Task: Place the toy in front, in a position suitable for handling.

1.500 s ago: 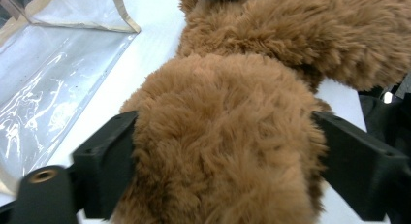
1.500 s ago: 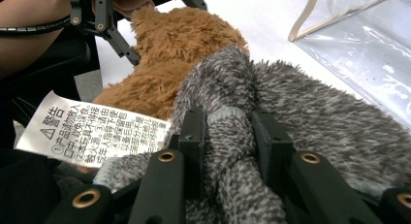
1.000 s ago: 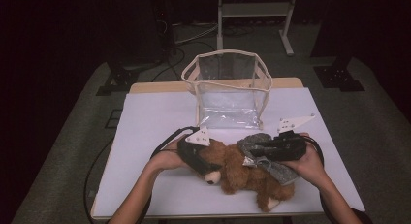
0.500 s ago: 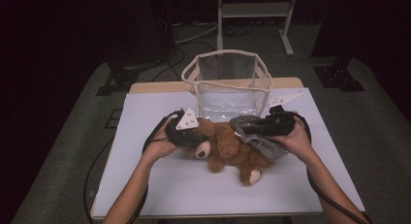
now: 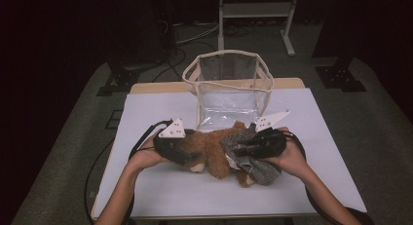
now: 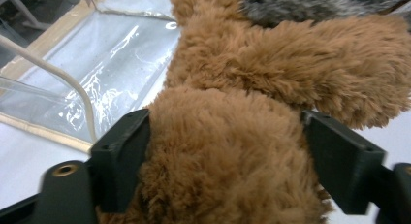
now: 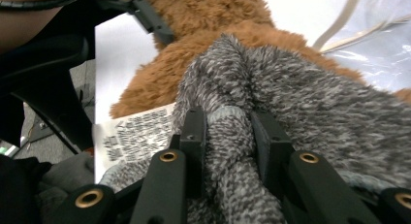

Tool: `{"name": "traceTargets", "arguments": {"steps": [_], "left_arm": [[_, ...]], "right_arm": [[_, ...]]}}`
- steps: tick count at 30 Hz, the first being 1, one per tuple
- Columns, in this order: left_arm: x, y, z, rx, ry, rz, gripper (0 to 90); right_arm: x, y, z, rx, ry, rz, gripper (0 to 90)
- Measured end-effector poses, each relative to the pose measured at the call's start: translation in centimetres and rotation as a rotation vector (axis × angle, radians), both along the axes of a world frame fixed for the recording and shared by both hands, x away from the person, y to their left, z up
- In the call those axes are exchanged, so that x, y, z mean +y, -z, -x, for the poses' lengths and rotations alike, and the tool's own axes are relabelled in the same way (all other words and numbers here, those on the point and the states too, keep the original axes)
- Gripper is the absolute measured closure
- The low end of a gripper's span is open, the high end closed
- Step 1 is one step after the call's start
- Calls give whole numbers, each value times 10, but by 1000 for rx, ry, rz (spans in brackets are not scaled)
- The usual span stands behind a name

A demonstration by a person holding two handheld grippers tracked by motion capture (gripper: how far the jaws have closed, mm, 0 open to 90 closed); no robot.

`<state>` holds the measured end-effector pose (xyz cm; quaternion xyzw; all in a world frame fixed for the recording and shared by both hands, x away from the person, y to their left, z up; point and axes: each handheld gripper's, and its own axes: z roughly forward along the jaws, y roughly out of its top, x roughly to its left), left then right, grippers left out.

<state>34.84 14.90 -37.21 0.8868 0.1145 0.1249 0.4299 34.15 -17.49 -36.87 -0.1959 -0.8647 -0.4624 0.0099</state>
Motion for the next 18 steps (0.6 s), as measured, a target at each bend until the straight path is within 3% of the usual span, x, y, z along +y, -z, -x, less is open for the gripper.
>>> {"name": "traceTargets", "arguments": {"steps": [2,5,9,11,15,18], "left_arm": [[0,3,2,4,2,1,262],[0,9,11,-21,25,-9,314],[0,11,24,-52,67,-33,323],[0,10,28,-61,74,-43,322],[3,7,32,-59,80,-47,306],[6,1,30,-34,77,-10,270]], "right_arm": [[1,-1,4,-5,-9,9,692],[0,-11,2,-9,-16,6,692],[-4,-28,-15,-24,18,-45,691],[-2,-31,-23,-26,39,-45,691],[6,-23,-28,-12,38,-18,688],[7,-16,-20,-18,33,-8,690]]}}
